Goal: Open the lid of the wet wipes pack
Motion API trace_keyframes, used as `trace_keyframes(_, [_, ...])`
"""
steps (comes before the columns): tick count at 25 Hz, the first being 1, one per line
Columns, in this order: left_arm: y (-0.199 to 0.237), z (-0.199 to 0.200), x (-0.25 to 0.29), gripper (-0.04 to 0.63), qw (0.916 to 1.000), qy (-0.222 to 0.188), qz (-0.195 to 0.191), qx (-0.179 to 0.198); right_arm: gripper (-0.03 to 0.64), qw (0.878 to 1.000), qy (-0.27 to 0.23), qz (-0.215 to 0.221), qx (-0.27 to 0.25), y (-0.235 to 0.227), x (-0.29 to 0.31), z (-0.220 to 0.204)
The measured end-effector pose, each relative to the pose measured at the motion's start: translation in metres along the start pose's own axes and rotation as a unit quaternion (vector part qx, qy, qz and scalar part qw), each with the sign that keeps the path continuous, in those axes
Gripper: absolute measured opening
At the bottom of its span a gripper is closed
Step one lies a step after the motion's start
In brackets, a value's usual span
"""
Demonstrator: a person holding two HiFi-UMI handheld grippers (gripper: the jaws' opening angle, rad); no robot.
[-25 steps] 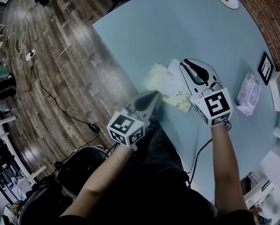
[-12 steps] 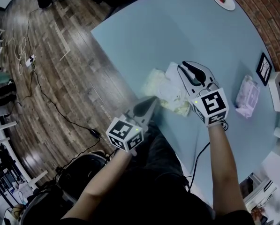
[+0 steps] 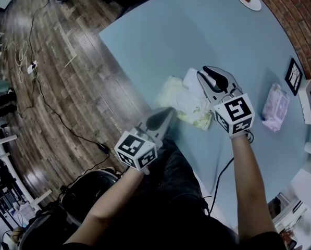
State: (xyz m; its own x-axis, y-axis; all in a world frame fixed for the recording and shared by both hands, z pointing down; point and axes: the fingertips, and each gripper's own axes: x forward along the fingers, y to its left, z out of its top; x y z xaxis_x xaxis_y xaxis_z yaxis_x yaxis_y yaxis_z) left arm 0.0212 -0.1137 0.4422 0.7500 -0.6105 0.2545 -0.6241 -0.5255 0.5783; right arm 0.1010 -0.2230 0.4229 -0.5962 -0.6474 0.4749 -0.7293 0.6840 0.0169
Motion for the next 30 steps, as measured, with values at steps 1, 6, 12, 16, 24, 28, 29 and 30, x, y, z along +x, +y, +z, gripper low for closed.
trace_keyframes(1, [0.000,0.000,0.000,0.014,1.0000,0.000,-0.001,0.000,0.086,1.000,0.002,0.000,0.000,0.000,0.001,-0.002])
trace_keyframes(6, [0.000,0.000,-0.001,0.014,1.0000,0.000,-0.005,-0.001,0.084,0.999,0.028,0.000,-0.045,0.005,0.004,-0.013])
trace_keyframes(12, [0.001,0.000,0.000,0.014,0.9999,0.002,-0.010,-0.002,0.069,0.999,0.028,0.001,-0.039,0.005,0.004,-0.015])
trace_keyframes(16, [0.000,0.001,0.000,0.014,0.9999,0.008,-0.014,-0.002,0.058,0.998,0.032,0.003,-0.056,0.007,0.003,-0.014])
trace_keyframes(24, [0.001,0.000,0.000,0.014,0.9998,0.008,-0.019,-0.002,0.048,0.997,0.024,0.005,-0.068,0.009,0.003,-0.014])
trace_keyframes(28, [0.001,-0.002,-0.002,0.014,0.9998,0.009,-0.018,-0.005,0.037,0.998,0.022,0.007,-0.063,0.009,0.003,-0.015])
trace_keyframes(29, [0.001,-0.003,-0.003,0.014,0.9998,0.010,-0.016,-0.005,0.035,0.998,0.020,0.005,-0.062,0.009,0.003,-0.015])
trace_keyframes(30, [0.001,-0.004,-0.003,0.014,0.9998,0.013,-0.016,-0.002,0.034,0.998,0.017,0.003,-0.060,0.009,0.002,-0.014])
